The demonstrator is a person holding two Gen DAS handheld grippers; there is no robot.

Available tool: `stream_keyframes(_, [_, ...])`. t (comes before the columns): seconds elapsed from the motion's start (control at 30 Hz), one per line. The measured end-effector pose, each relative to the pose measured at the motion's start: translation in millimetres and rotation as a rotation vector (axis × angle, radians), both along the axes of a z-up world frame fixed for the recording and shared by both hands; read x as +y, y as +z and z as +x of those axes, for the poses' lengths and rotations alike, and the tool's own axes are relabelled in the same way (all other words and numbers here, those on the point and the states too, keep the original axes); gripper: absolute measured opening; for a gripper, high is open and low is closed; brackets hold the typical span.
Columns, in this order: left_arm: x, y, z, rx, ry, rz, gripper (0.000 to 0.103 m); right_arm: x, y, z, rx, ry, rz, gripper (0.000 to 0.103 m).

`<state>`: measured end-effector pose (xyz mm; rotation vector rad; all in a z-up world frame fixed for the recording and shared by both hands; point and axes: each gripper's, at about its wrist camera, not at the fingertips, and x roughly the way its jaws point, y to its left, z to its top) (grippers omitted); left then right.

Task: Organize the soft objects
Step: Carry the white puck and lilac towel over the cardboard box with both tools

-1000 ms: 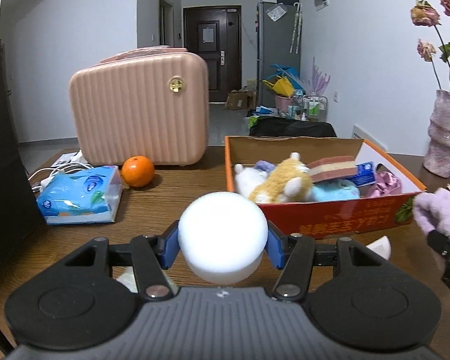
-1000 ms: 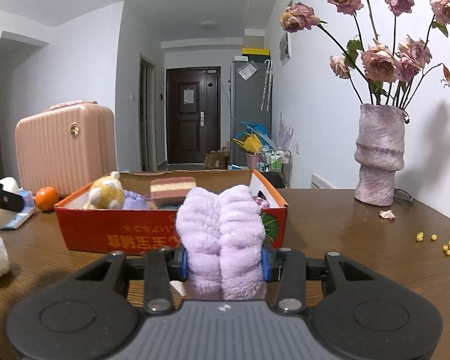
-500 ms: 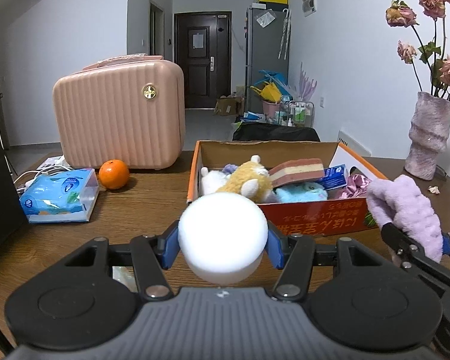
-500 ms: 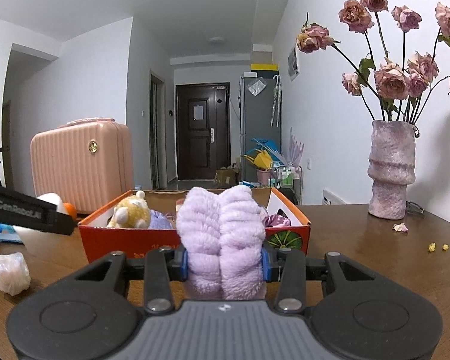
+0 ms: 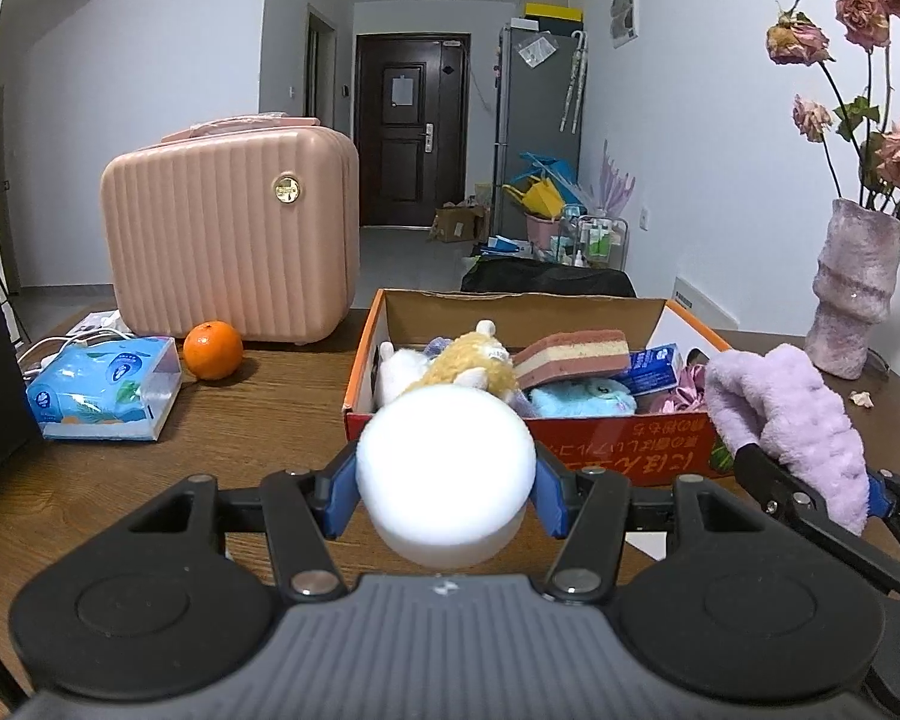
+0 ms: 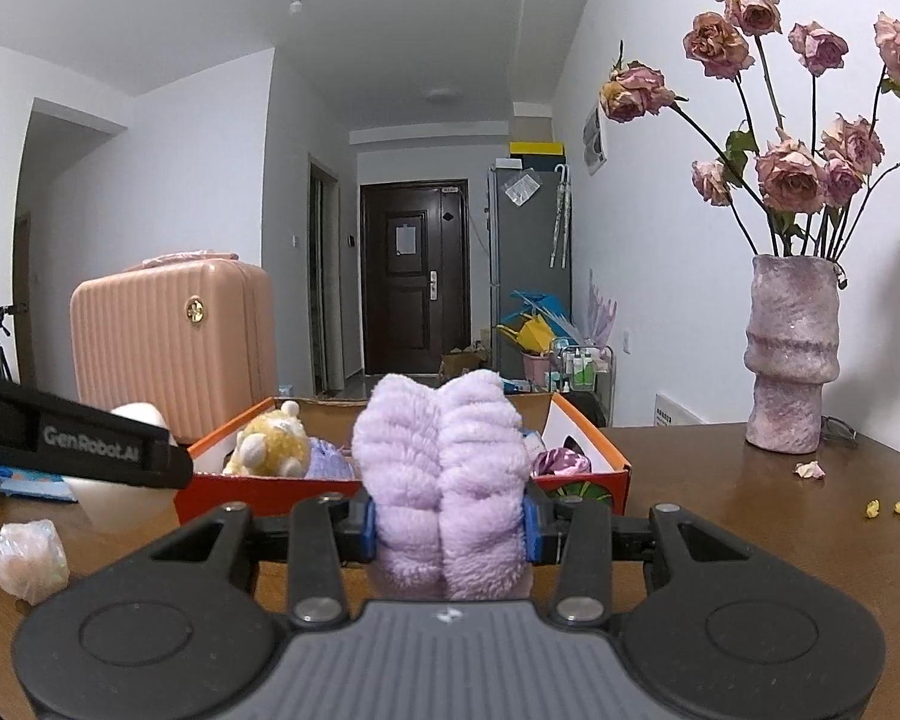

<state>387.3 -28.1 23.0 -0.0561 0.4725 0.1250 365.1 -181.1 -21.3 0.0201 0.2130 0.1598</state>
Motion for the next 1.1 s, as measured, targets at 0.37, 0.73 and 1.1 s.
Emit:
stream_keyframes(0.37, [-4,-1,15,-0.033,0.024,-0.01,0.058,3,2,14,-0.027,0.007,-0.009,0.041])
stream_keyframes(0.73, [-11,6,37,-0.076,0.003,-0.035,0.058,4,4,33,-0.061,-0.003,-0.022,0.041])
stream_keyframes(1.1, [-10,12,66,-0.092,0.006,-0.055,0.058,3,7,61,-0.08,-0.021,-0.011,0.041])
